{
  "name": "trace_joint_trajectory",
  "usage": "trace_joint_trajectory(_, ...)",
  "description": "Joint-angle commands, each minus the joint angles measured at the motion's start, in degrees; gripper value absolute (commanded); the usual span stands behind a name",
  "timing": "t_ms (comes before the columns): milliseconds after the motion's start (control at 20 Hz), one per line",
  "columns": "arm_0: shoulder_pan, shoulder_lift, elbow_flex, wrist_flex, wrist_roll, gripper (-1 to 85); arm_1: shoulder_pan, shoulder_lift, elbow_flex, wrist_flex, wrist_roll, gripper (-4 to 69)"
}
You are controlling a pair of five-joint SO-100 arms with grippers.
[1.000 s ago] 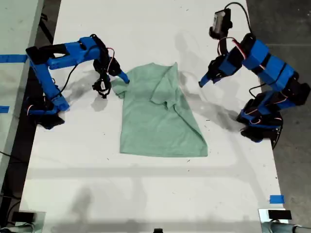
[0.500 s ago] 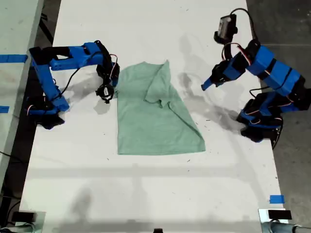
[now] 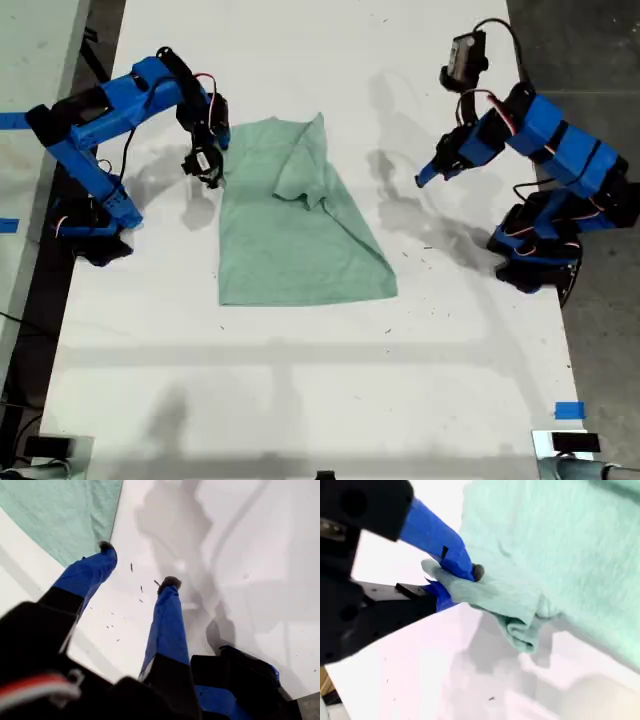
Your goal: Fold tshirt
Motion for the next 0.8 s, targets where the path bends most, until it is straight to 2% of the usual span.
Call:
trace_joint_trajectory(0,8.0,-10.4,-22.3,4.6,-1.7,0.1,0.5,2.4,-0.4,-1.6,0.6,20.4)
trace_joint_trajectory(100,11.9,-25.0,-45.6,10.4,-1.7,0.1,0.2,2.5,0.4,-1.7,1.1,20.4)
trace_joint_trajectory(150,12.6,-26.0,-46.3,6.9,-2.3,0.1,-0.2,2.5,0.7,-1.8,1.4,20.4)
trace_joint_trajectory(450,15.1,-29.6,-46.4,-3.5,-2.3,1.8,-1.1,2.4,3.0,-3.9,2.5,20.4)
trace_joint_trajectory(500,14.8,-30.9,-46.4,-3.6,-2.4,10.4,-1.3,2.4,2.9,-3.8,2.6,20.4)
trace_joint_trajectory(550,14.8,-31.9,-46.3,-3.6,-1.7,25.6,-1.4,2.5,2.9,-3.6,2.7,20.6)
trace_joint_trajectory(650,15.1,-32.5,-46.3,-3.3,0.1,31.7,-1.7,2.5,2.9,-3.5,3.2,20.8)
trace_joint_trajectory(750,15.1,-30.3,-46.3,-3.0,0.3,33.8,-2.1,2.4,3.2,-3.7,3.6,20.7)
